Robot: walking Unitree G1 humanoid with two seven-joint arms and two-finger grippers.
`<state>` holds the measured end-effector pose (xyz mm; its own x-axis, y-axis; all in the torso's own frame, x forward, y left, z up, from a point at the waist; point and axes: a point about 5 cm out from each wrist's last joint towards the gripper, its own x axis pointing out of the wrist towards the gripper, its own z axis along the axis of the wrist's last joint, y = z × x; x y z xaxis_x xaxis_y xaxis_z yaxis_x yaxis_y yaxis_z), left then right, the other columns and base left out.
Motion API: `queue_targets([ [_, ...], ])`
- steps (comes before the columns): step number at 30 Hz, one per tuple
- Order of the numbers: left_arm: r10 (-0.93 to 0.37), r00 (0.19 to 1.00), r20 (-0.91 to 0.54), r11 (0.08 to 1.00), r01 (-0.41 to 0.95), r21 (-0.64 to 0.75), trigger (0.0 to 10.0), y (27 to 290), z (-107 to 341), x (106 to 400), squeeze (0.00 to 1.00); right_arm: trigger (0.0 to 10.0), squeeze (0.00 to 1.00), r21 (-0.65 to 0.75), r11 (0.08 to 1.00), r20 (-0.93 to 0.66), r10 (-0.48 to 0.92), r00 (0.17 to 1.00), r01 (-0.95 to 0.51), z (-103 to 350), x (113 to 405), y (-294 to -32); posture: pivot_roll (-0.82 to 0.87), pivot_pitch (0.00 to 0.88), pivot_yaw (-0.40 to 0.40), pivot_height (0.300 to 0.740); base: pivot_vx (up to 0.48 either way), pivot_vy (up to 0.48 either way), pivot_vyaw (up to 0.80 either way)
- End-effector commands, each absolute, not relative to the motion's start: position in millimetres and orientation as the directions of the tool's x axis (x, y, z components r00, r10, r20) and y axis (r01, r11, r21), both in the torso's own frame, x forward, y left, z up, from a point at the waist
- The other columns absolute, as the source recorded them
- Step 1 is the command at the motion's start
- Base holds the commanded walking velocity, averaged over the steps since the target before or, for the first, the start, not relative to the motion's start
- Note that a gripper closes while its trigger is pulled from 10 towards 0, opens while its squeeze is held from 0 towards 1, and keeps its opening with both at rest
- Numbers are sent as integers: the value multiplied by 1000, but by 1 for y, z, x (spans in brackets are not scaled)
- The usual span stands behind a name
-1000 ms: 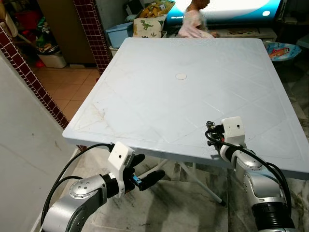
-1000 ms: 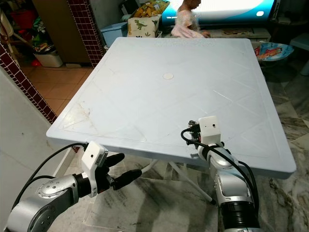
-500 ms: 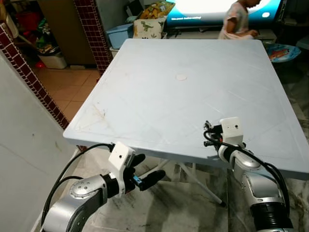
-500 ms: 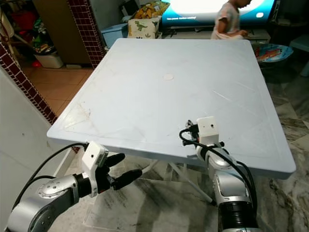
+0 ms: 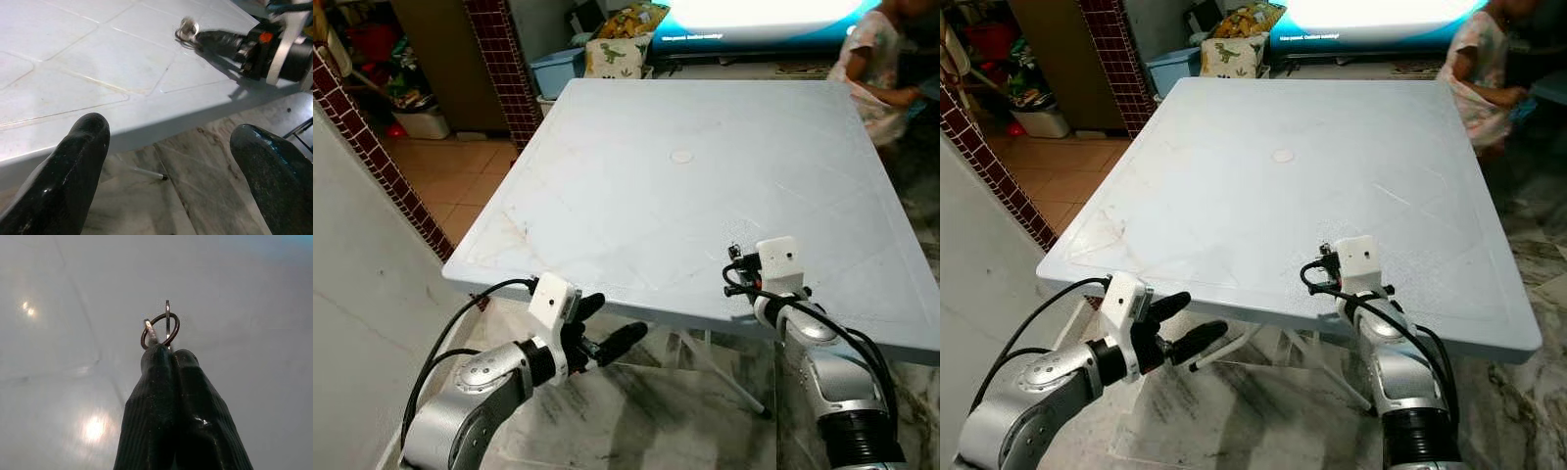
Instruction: Hang keys on a hook
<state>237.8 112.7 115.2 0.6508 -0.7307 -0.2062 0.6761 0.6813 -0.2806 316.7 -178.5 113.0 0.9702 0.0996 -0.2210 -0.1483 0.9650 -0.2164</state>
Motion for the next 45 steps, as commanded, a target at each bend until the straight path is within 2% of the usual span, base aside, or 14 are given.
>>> queue_targets([
  [1, -712, 670, -209, 701, 662, -266, 10000, 118, 116, 240, 0, 0, 0, -273, 955, -80, 101, 992, -119, 140, 323, -172, 2, 45, 109, 740, 0, 0, 0],
  [5, -708, 674, -210, 705, 659, -263, 10000, 119, 116, 241, 0, 0, 0, -361, 931, 89, 94, 992, -56, 170, 327, -168, 3, 42, 111, 740, 0, 0, 0],
  [9, -706, 676, -210, 707, 657, -261, 10000, 119, 116, 242, 0, 0, 0, -420, 907, 160, 103, 982, -26, 181, 327, -165, 3, 40, 112, 740, 0, 0, 0],
  [11, -704, 678, -210, 709, 656, -259, 10000, 119, 116, 242, 0, 0, 0, -525, 851, 246, 148, 958, 4, 192, 325, -159, 3, 40, 112, 740, 0, 0, 0],
  [13, -703, 679, -211, 710, 656, -256, 10000, 119, 116, 242, 0, 0, 0, -602, 796, 179, 221, 959, -71, 184, 326, -149, 3, 40, 112, 740, 0, 0, 0],
  [18, -704, 679, -210, 710, 657, -255, 10000, 118, 116, 243, 0, 0, 0, -492, 862, 92, 191, 977, -122, 172, 329, -152, 3, 32, 115, 740, 0, 0, 0],
  [25, -698, 685, -209, 715, 655, -243, 10000, 118, 115, 245, 0, 0, 0, -521, 844, 103, 209, 972, -126, 172, 331, -153, 0, 28, 116, 740, 0, 0, 0],
  [26, -679, 705, -205, 733, 641, -227, 10000, 119, 116, 248, 0, 0, 0, -429, 886, 107, 241, 965, -174, 175, 330, -148, 0, 28, 116, 740, 0, 0, 0],
  [30, -627, 756, -187, 778, 597, -194, 10000, 123, 119, 255, 0, 0, 0, -283, 930, 161, 287, 944, -235, 186, 328, -141, -1, 21, 115, 740, 0, 0, 0],
  [32, -577, 798, -172, 816, 555, -161, 10000, 128, 121, 261, 0, 1020, 0, -294, 926, 180, 296, 938, -236, 192, 328, -139, 1, 13, 112, 740, 0, 0, 0],
  [33, -546, 822, -162, 837, 526, -151, 10000, 131, 122, 265, 0, 4039, 0, -297, 925, 178, 297, 938, -237, 192, 329, -139, 1, 13, 112, 740, 0, 0, 0],
  [34, -546, 822, -162, 837, 526, -151, 10000, 131, 122, 265, 0, 4039, 0, -297, 925, 178, 297, 938, -237, 192, 329, -139, 1, 13, 112, 740, 0, 0, 0],
  [35, -484, 864, -143, 874, 469, -126, 10000, 137, 126, 270, 0, 10000, 0, -299, 924, 179, 299, 937, -238, 193, 329, -137, 4, 8, 108, 740, 0, 0, 0],
  [45, -311, 947, -84, 950, 307, -61, 10000, 152, 126, 280, 0, 10000, 0, -290, 918, 171, 328, 929, -271, 186, 321, -122, 0, 0, 107, 740, 0, 0, 290],
])
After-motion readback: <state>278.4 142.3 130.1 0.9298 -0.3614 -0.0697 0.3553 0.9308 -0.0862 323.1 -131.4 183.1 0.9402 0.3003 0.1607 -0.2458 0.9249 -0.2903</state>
